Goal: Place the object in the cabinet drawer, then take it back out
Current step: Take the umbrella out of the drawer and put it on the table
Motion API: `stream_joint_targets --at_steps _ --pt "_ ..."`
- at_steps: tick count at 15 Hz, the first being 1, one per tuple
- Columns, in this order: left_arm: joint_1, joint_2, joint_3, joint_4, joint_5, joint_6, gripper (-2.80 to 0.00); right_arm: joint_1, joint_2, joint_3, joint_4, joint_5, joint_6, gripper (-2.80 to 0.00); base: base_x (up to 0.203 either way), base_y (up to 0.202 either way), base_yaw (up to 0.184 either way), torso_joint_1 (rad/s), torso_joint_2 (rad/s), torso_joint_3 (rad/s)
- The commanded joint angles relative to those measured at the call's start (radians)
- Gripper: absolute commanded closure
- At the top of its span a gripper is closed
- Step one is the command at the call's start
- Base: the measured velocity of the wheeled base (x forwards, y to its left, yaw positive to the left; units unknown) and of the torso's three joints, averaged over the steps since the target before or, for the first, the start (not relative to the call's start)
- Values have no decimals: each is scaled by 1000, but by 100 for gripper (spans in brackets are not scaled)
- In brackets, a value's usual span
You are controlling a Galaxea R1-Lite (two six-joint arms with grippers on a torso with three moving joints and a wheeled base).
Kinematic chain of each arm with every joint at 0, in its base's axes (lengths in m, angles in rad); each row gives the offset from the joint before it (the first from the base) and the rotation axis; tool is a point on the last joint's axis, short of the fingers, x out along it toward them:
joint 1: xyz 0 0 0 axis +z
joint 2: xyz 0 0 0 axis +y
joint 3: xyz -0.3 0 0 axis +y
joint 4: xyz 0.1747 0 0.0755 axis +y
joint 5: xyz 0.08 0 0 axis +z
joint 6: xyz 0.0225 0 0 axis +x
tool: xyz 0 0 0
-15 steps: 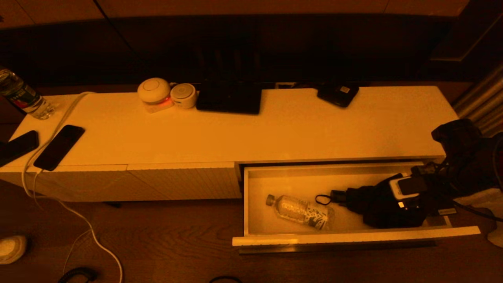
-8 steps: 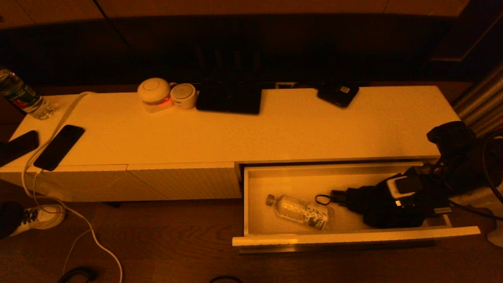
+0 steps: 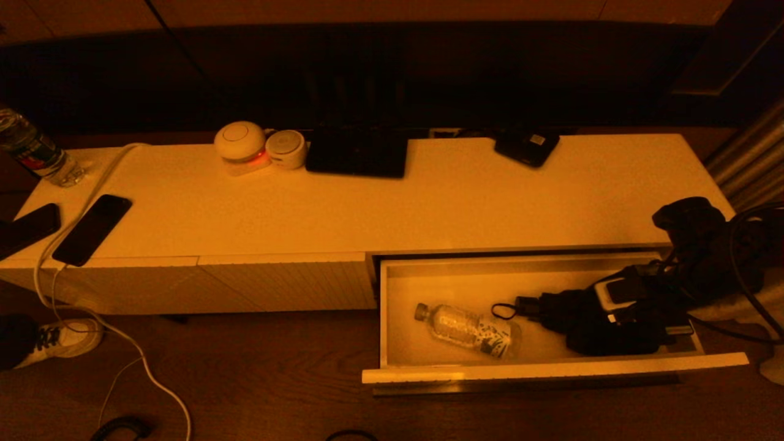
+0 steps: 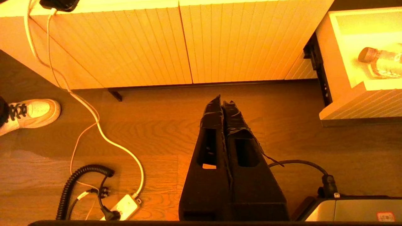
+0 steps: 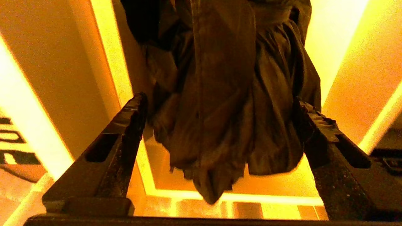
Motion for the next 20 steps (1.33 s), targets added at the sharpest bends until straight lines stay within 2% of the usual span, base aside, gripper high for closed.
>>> stream_joint_targets --at_steps 1,9,20 --pt "0 0 0 0 1 0 0 0 26 -6 0 6 -8 -280 0 0 0 0 0 0" --pt "0 0 0 0 1 0 0 0 106 -54 -6 3 -9 -280 0 0 0 0 0 0" --pt "0 0 0 0 1 0 0 0 128 -43 -6 2 -3 -280 0 0 0 0 0 0"
